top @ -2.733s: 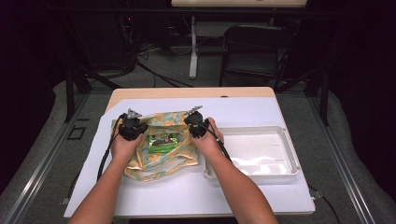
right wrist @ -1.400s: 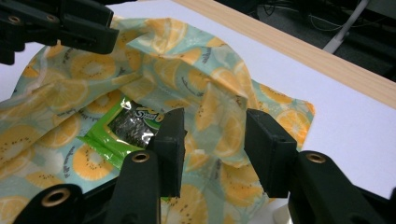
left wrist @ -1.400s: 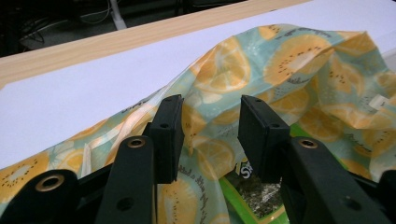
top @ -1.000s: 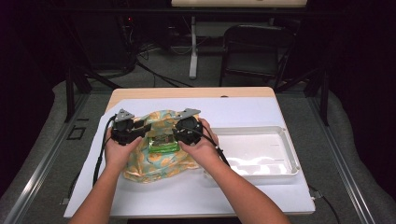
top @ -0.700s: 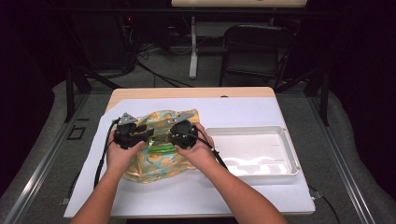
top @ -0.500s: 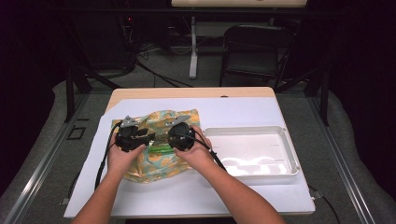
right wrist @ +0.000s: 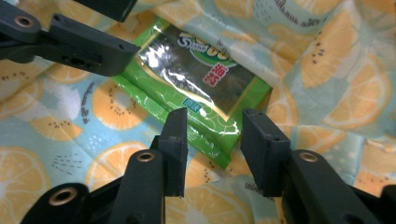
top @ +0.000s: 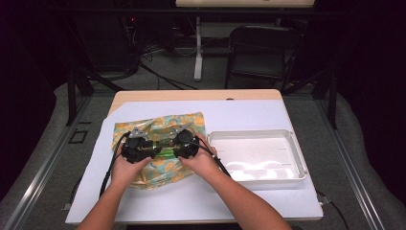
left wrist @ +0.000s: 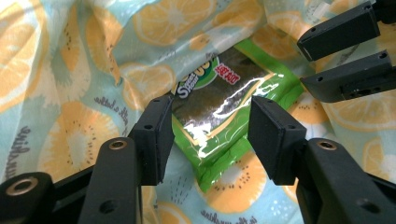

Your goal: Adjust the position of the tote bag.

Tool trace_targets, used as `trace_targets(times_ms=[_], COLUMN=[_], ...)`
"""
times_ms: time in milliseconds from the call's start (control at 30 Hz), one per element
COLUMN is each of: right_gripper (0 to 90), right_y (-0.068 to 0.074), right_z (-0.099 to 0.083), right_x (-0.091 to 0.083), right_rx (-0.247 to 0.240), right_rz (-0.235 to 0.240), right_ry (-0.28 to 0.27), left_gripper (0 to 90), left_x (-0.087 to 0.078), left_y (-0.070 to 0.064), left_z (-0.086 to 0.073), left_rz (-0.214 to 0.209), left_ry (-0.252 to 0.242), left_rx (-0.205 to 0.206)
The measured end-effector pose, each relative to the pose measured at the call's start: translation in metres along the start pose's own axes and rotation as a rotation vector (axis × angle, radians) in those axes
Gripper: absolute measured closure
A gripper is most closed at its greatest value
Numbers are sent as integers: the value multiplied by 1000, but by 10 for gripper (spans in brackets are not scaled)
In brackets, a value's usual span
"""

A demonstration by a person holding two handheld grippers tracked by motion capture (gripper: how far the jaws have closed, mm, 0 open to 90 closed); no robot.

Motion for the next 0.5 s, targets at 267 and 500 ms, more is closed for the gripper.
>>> trace_targets(times_ms=[267,500], right_gripper=[573,555], right_y=[1,2], right_z=[-6,-8], right_x=[7,9], right_rx=[-15,-31], right_rz=[5,11], right_ry=[41,78], left_gripper=[486,484], left_x=[5,13], left_y=[1,-3], left_z=[-9,-14], left_rz=[-11,-3], left_ry=[39,70], left_rx=[4,30])
Point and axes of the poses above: each handheld gripper's, and its own axes: x roughly forward along the jaws, z roughly out of its top, y roughly to its left, the point moved 6 cm from there along x, roughly forward along the jaws, and after that the axes turned 15 degrees about y, right-handed, at the moved point
